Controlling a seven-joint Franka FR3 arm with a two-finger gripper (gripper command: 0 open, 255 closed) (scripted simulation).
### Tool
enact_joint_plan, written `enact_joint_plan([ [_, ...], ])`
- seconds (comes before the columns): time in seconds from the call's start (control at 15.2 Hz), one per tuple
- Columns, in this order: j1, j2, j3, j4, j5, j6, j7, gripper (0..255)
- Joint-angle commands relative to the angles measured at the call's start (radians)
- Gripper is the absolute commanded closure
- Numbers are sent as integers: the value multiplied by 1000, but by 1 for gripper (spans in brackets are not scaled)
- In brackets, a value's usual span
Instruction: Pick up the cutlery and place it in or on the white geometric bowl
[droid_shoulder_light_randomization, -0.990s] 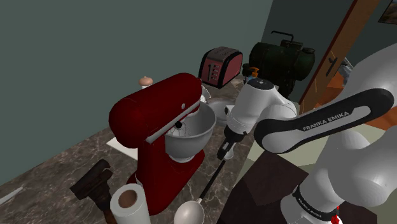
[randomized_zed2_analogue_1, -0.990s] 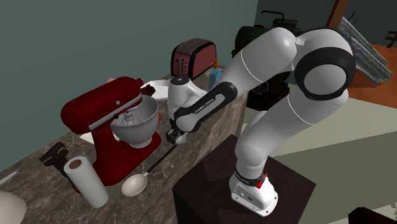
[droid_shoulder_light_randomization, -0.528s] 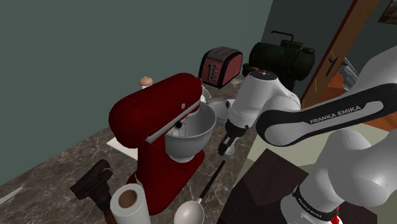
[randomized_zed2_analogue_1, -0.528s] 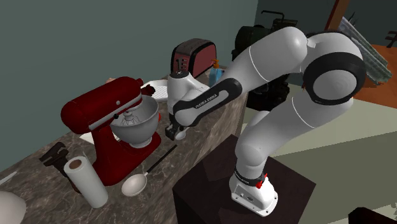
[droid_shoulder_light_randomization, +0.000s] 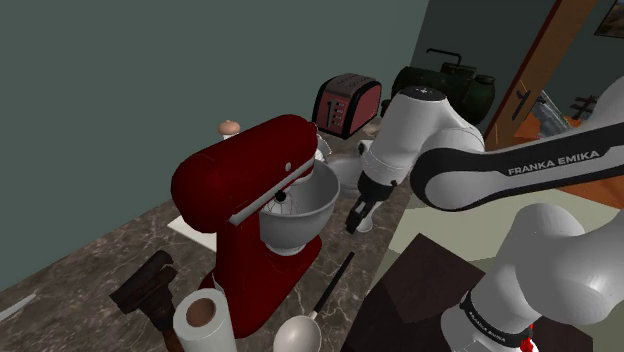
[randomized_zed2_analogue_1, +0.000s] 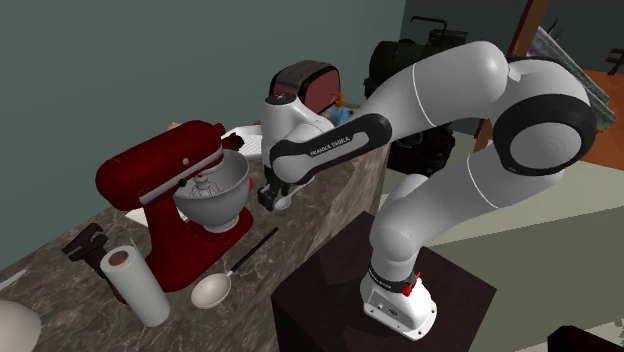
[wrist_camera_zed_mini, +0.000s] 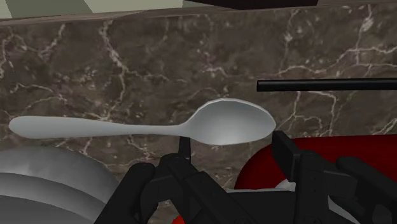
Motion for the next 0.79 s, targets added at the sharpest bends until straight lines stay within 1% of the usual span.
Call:
enact_joint_plan([
  [0.0, 0, -20, -4, 18, -1, -39, -3, 255],
  [0.73, -1, -80, -19, 134, -7, -215, -12, 255],
])
